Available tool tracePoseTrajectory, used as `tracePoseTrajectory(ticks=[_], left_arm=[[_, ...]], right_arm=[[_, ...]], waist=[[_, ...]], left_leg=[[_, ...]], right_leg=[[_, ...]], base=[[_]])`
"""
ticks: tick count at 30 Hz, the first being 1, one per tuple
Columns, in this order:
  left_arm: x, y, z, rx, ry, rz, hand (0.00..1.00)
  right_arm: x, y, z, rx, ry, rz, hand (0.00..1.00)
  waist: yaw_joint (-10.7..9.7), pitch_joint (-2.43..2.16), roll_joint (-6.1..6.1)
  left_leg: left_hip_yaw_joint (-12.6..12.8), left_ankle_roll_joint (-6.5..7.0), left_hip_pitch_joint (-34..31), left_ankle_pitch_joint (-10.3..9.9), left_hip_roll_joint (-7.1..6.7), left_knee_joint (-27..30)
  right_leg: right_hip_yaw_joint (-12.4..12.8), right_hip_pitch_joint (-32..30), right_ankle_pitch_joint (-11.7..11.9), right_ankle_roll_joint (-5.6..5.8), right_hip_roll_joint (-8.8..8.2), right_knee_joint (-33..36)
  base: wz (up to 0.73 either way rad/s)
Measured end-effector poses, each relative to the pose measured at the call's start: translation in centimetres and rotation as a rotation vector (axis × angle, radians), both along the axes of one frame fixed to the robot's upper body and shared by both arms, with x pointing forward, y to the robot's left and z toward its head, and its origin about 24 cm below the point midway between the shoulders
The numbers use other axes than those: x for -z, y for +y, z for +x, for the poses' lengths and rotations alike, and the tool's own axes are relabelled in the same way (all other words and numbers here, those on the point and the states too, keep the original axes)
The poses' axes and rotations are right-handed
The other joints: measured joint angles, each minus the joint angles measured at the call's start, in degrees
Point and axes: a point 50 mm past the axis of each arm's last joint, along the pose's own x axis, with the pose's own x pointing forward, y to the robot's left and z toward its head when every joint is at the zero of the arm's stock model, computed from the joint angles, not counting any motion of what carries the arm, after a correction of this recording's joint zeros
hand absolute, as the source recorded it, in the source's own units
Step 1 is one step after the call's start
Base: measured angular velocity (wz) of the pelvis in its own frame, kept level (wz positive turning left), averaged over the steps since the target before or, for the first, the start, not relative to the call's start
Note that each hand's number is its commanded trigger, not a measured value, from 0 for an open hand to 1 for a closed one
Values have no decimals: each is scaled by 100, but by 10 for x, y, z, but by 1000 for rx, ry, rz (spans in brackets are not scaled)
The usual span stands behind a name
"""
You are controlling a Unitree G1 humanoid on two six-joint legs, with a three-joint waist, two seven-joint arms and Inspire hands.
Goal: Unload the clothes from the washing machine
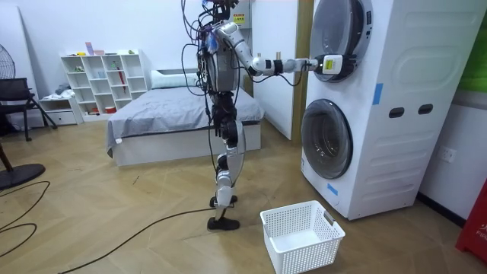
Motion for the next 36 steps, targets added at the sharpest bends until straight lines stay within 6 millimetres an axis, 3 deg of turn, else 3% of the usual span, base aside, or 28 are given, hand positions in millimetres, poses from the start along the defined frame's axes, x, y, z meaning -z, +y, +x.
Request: tracePoseTrajectory(ticks=[13, 19, 22, 23, 24, 25, 26, 27, 28, 29, 36], left_arm=[[-4, 6, 9, 55, -25, 29, 0], [-7, 11, 11, 84, -22, 48, 0], [-7, 13, 8, 90, -9, 55, 0], [-8, 16, 10, 93, -16, 64, 0], [-11, 25, 7, 69, -20, 84, 0], [-11, 26, 1, 56, -4, 87, 0], [-11, 28, -2, 56, 11, 90, 0], [-11, 27, 0, 63, 10, 89, 0], [-11, 26, 2, 73, 5, 88, 0], [-11, 26, 4, 86, -1, 88, 0], [-6, 13, 11, 155, 30, 61, 0]], right_arm=[[-32, -8, 11, 21, -3, -129, 0], [-39, -5, 12, 39, -13, -184, 0], [-45, 1, 11, 46, -20, -201, 0], [-55, 7, 10, 41, -58, -205, 0], [-74, 18, 5, 16, -143, -220, 0], [-87, 26, 1, -8, -207, -238, 0], [-103, 42, -6, -42, -297, -246, 0], [-109, 51, -11, -53, -339, -244, 0], [-110, 52, -11, -44, -345, -238, 0], [-110, 52, -11, -28, -349, -227, 0], [-112, 83, -29, -102, -443, -216, 0]], waist=[[144, 15, -55], [145, 15, -78], [147, 20, -77], [136, 32, -117], [186, 16, -235], [208, 13, -230], [21, 46, -171], [-70, 47, -154], [-53, 45, -144], [34, 43, -142], [-16, 8, 68]], left_leg=[[-13, -19, 89, 13, 29, -114], [-353, -18, 141, 15, 53, -143], [-687, -28, 311, 83, 153, -251], [-1074, -35, 376, 93, 248, -259], [-1236, -81, 284, 65, 236, -254], [-1254, -207, 242, -27, 318, -238], [-1021, -441, 177, -139, 430, -143], [-566, -487, 71, -110, 476, -160], [-356, -458, -16, -50, 479, -209], [-54, -277, -132, 154, 456, -157], [19, -275, 30, 171, 376, -208]], right_leg=[[-3, -70, -1, 0, 22, 53], [-47, -153, -3, 0, 42, 243], [-159, -459, -50, -8, 31, 1026], [75, -808, -238, -90, 58, 1287], [497, -961, -49, -244, 189, 445], [389, -975, 241, -355, 235, 316], [200, -929, 388, -402, 310, 310], [203, -800, 388, -402, 303, 286], [247, -749, 386, -399, 301, 267], [312, -661, 360, -356, 282, 246], [301, -599, 334, -313, 301, 148]], base=[[-10], [-7], [-24], [-73], [-80], [-56], [9], [27], [9], [-18], [-17]])
